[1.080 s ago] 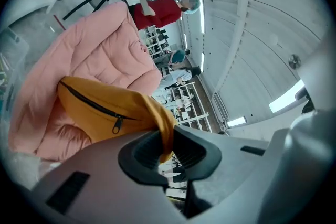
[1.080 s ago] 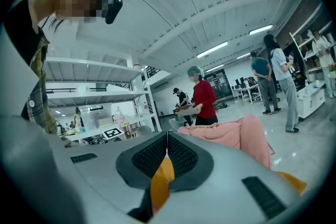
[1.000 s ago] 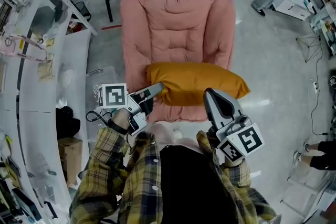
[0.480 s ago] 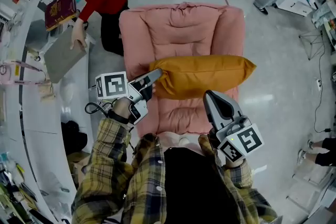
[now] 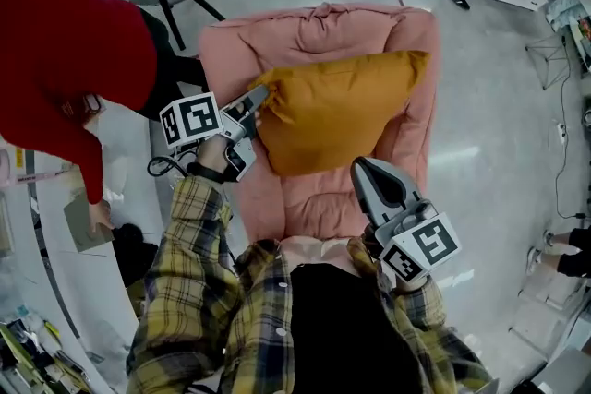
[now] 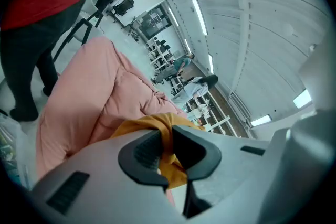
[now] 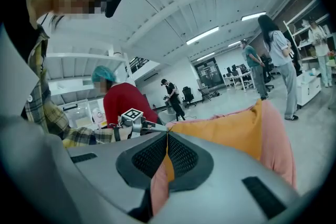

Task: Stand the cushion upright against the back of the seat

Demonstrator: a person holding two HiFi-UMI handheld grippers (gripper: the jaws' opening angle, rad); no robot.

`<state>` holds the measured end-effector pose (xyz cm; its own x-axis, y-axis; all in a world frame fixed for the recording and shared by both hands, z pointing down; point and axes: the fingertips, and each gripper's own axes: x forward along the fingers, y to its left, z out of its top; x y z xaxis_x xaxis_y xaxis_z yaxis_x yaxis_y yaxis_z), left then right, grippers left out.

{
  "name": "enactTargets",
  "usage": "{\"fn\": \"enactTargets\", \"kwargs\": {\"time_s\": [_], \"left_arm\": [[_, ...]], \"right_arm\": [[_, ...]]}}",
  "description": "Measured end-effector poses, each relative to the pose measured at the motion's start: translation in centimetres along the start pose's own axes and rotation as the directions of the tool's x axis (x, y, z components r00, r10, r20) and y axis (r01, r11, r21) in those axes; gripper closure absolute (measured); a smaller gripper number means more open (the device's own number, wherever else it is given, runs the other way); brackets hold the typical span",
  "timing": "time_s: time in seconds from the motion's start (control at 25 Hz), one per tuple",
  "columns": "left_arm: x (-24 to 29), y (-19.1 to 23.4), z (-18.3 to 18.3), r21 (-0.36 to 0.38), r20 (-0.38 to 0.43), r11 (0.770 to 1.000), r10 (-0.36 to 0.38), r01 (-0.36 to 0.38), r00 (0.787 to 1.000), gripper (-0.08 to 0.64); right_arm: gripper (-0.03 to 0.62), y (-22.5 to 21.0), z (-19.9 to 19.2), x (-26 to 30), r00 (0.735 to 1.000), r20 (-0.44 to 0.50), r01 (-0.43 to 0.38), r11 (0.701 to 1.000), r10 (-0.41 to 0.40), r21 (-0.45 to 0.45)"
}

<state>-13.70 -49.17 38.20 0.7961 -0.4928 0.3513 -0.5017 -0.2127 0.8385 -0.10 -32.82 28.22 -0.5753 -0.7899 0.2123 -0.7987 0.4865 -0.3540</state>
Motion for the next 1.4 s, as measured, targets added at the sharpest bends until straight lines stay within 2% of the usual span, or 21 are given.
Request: {"fn": "enactTargets", "kwargs": {"time_s": [0.32,0.6,0.72,0.92,1.12,1.2,1.32,1.4], "left_arm": [[3.2,5.0,3.7,0.023,0.000,0.995,0.099,-0.099,0.995,0.509],[5.1,7.0,4.8,0.047,-0.025,0.988,0.150,-0.149,0.988,0.509],[5.3,7.1,5.0,0.026,-0.024,0.990,0.138,-0.137,0.990,0.509],[4.5,6.5,4.9,-0.028,0.014,0.997,0.075,-0.075,0.997,0.500],[4.0,5.5,5.5,-0.041,0.031,0.999,0.024,-0.022,0.999,0.466],[3.5,4.8,5.8,-0.015,0.042,1.000,0.009,-0.008,0.999,0.366],[2.9,4.1,6.0,0.077,0.036,0.996,0.050,-0.052,0.998,0.356],[2.1,3.8,5.9,0.149,0.053,0.984,0.090,-0.097,0.995,0.353]], "right_arm": [[0.572,-1.2,-1.8,1.6,0.999,-0.042,0.019,0.999,-0.017,0.038],[0.572,-1.6,-2.6,1.5,0.998,-0.054,0.029,0.998,-0.026,0.057],[0.572,-1.6,-2.6,1.3,0.998,-0.059,0.032,0.998,-0.028,0.058],[0.572,-1.5,-2.6,0.2,0.998,-0.055,0.040,0.998,-0.037,0.054],[0.572,-1.5,-2.5,-0.3,0.998,-0.049,0.049,0.997,-0.046,0.060],[0.572,-1.2,-2.6,-0.7,0.998,-0.046,0.047,0.997,-0.044,0.057],[0.572,-1.0,-2.6,-1.5,0.998,-0.035,0.047,0.998,-0.045,0.052],[0.572,-0.7,-2.6,-2.1,0.999,-0.028,0.046,0.998,-0.045,0.053]]}}
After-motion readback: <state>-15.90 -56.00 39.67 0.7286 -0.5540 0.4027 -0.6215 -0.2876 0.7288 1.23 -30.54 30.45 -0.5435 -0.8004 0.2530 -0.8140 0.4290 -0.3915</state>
